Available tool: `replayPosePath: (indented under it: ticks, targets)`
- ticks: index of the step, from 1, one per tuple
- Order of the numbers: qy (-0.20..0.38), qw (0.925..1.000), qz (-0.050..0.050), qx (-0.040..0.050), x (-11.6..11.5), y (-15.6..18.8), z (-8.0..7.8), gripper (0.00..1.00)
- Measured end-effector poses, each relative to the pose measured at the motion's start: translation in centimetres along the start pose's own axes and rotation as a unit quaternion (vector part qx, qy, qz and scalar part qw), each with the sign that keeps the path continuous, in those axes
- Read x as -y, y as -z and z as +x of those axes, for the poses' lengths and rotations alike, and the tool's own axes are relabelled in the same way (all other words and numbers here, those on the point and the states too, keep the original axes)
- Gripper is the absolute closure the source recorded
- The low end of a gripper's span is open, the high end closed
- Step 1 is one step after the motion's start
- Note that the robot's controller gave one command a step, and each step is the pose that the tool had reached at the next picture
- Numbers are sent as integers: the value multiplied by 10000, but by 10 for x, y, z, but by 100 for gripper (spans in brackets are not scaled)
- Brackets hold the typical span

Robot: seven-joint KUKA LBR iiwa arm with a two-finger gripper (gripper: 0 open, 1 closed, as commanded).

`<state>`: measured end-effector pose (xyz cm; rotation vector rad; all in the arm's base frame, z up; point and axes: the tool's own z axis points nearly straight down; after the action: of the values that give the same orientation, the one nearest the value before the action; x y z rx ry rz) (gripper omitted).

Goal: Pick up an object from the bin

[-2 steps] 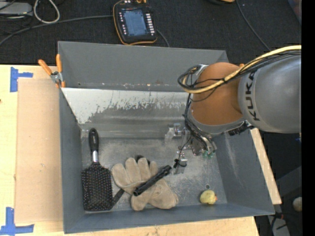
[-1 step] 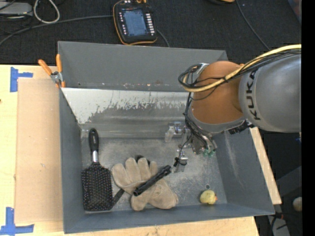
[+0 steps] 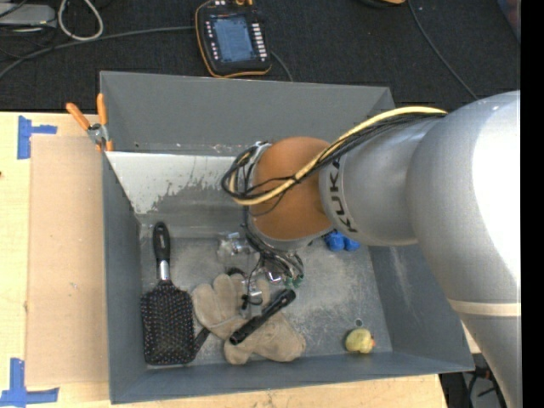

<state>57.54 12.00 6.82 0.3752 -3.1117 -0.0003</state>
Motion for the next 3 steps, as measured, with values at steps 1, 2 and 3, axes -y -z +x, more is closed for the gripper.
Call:
replayPosePath:
  ticks: [1, 2, 3]
  targets:
    - [567, 9984, 11, 28, 14, 31, 25, 0]
    - [458, 9989, -8, 8, -35, 31, 41, 0]
    - [1709, 9853, 12, -16, -46, 1, 30, 0]
